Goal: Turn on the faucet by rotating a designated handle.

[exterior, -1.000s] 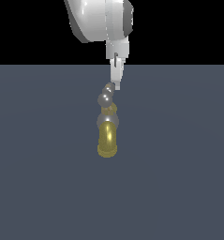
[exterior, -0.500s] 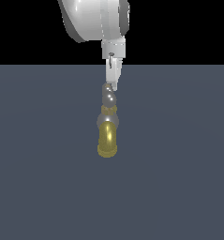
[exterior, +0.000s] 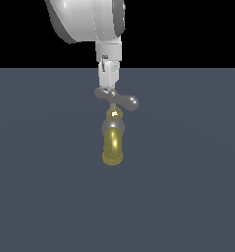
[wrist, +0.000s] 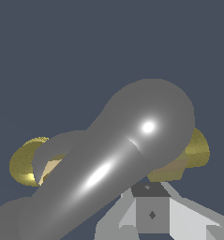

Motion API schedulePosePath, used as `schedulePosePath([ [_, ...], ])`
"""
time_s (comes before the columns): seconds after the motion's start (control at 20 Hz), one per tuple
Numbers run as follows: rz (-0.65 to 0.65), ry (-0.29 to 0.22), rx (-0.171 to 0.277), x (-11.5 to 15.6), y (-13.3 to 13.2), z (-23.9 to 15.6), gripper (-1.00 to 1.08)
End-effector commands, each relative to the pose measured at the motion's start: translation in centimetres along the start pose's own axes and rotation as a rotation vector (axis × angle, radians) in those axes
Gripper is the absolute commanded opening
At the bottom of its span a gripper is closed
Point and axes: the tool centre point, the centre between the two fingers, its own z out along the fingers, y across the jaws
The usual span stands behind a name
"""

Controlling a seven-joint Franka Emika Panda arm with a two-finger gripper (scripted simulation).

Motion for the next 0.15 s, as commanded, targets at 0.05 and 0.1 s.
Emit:
schedulePosePath([
  [0.05, -0.097, 0.036, 0.012, 8.22, -2.81, -0.50, -1.00],
  [0.1, -0.097, 0.036, 0.012, 8.22, -2.81, -0.50, -1.00],
])
